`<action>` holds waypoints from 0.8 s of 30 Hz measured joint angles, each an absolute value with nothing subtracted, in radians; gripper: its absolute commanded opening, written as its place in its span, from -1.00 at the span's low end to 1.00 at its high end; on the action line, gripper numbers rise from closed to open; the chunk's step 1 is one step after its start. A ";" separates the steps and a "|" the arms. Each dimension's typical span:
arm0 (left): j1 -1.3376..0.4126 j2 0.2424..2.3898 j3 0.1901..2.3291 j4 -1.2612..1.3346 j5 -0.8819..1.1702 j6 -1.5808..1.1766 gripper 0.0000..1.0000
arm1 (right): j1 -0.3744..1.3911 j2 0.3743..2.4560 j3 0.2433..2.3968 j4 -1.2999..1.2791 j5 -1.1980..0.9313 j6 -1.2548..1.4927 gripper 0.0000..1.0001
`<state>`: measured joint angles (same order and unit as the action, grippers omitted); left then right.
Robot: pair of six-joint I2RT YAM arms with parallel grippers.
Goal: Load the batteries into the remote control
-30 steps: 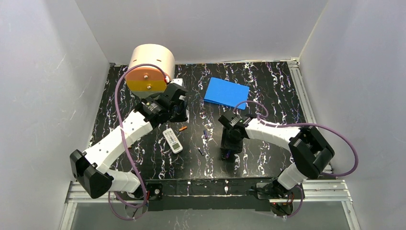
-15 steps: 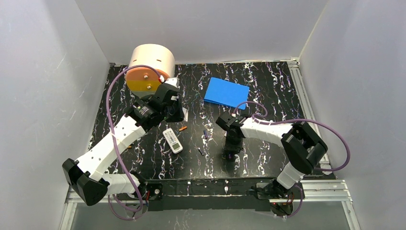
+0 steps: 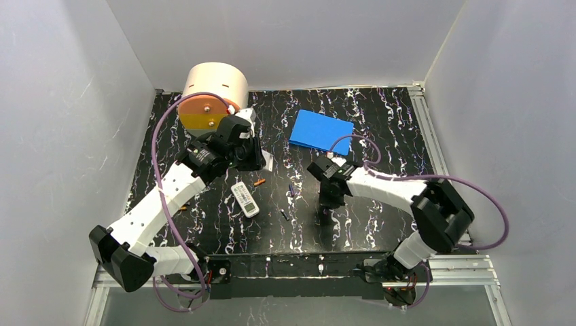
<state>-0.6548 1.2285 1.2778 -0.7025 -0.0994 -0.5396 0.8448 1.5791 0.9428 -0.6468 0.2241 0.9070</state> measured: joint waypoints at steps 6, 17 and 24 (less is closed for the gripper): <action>-0.603 1.227 1.277 -0.656 0.026 -0.543 -1.00 | 0.844 1.407 1.028 -0.653 0.342 0.884 -0.66; -0.513 1.201 1.246 -0.312 0.396 -0.693 -1.00 | 0.839 1.253 1.449 -0.655 0.479 0.785 -0.58; -0.513 1.246 1.246 -0.051 0.547 -0.830 -1.00 | 0.839 1.242 1.617 -0.615 0.456 0.674 -0.57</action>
<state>-0.5129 1.2457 1.2465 -0.0513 0.5472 -0.8299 0.8387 1.2415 1.6173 -0.6147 0.4561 0.6743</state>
